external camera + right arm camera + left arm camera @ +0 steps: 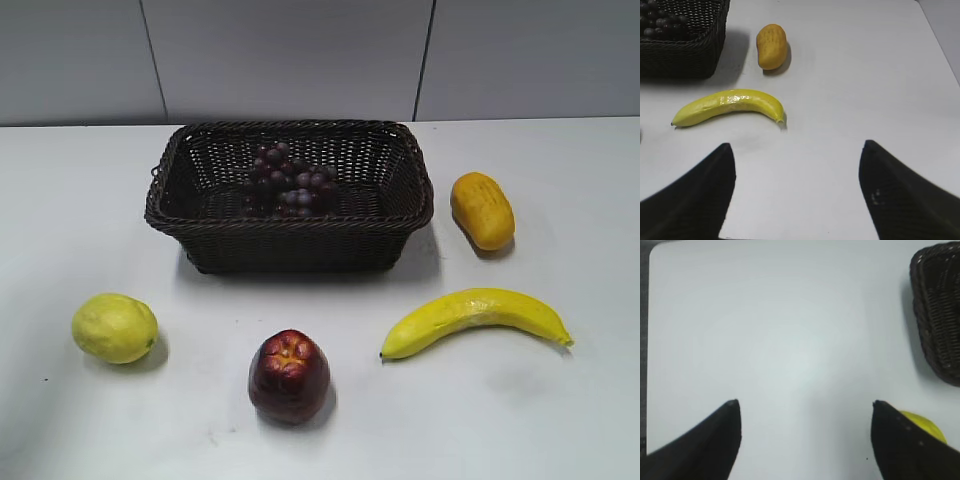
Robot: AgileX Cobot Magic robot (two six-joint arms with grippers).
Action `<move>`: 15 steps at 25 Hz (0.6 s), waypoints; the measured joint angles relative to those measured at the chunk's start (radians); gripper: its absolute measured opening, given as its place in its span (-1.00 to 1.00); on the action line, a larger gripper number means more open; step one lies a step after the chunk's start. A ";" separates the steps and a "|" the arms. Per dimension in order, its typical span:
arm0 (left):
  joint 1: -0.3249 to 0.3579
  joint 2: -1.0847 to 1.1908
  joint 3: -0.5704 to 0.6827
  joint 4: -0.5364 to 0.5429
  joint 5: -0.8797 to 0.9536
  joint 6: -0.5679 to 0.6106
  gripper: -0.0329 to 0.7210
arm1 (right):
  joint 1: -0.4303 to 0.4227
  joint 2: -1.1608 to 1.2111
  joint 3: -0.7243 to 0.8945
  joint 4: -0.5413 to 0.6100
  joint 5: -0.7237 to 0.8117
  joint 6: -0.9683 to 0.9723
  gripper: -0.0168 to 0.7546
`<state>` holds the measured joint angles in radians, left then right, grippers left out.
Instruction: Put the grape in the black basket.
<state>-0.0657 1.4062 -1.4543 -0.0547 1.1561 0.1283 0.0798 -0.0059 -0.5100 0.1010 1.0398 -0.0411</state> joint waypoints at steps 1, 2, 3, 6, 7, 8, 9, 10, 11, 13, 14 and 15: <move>0.022 -0.013 0.005 0.001 0.028 -0.007 0.67 | 0.000 0.000 0.000 0.000 0.000 0.000 0.56; 0.035 -0.025 0.015 0.002 0.038 -0.011 0.67 | 0.000 0.000 0.000 0.000 0.000 0.000 0.56; 0.044 -0.043 0.029 0.002 0.047 -0.015 0.67 | 0.000 0.000 0.000 0.000 0.000 0.000 0.56; 0.054 -0.120 0.118 0.002 0.040 -0.026 0.66 | 0.000 0.000 0.000 0.000 0.000 0.000 0.56; 0.054 -0.146 0.153 0.002 0.033 -0.027 0.66 | 0.000 0.000 0.000 0.000 0.000 0.000 0.56; 0.054 -0.180 0.208 0.001 0.023 -0.028 0.66 | 0.000 0.000 0.000 0.000 0.000 0.000 0.56; 0.054 -0.208 0.251 0.001 0.010 -0.029 0.66 | 0.000 0.000 0.000 0.000 0.000 0.000 0.56; 0.054 -0.248 0.295 0.001 -0.001 -0.031 0.66 | 0.000 0.000 0.000 0.000 0.000 0.000 0.56; 0.054 -0.278 0.351 0.001 -0.009 -0.031 0.66 | 0.000 0.000 0.000 0.000 0.000 0.000 0.56; 0.054 -0.348 0.463 0.001 -0.022 -0.036 0.66 | 0.000 0.000 0.000 0.000 0.000 0.000 0.56; 0.054 -0.391 0.510 0.000 -0.029 -0.038 0.66 | 0.000 0.000 0.000 0.000 0.000 0.000 0.56; 0.054 -0.437 0.566 -0.001 -0.038 -0.039 0.66 | 0.000 0.000 0.000 0.000 0.000 0.000 0.56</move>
<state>-0.0116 0.9693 -0.8888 -0.0558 1.1179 0.0891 0.0798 -0.0059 -0.5100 0.1010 1.0398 -0.0411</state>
